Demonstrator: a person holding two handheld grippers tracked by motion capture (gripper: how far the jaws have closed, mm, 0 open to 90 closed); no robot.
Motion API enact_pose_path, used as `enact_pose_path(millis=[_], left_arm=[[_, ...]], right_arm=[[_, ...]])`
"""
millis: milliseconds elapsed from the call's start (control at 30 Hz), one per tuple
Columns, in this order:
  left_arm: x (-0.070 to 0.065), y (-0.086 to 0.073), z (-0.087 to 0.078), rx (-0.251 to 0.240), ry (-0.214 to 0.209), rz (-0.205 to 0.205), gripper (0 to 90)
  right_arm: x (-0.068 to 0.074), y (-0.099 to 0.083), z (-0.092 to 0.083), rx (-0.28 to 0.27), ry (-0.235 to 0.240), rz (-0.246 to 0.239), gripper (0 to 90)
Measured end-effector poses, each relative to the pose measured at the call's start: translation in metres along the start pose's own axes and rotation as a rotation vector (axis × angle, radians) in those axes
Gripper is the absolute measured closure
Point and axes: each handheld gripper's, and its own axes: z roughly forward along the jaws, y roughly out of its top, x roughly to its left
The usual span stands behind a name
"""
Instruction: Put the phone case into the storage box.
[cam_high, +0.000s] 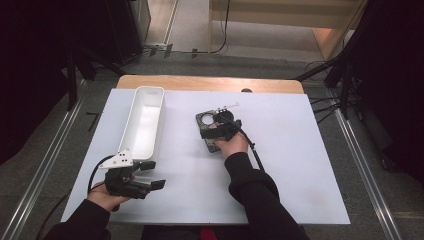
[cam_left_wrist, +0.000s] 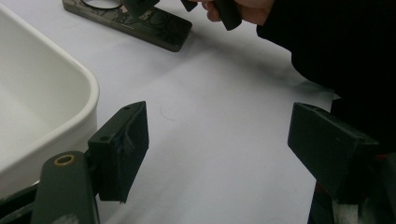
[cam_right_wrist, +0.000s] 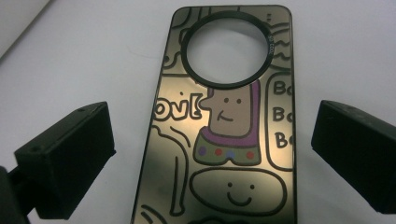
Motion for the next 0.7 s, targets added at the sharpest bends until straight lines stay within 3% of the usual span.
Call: enact_pose_path(millis=[600, 700], left_arm=[[0.0002, -0.0002, 0.0002, 0.004, -0.002, -0.002, 20.5], [0.0002, -0.0002, 0.0002, 0.004, -0.002, -0.002, 20.5]], right_arm=[[-0.0004, -0.0032, 0.0083, 0.086, -0.01, -0.025, 0.0], [0.0001, -0.0037, 0.0084, 0.093, -0.012, -0.044, 3.7]])
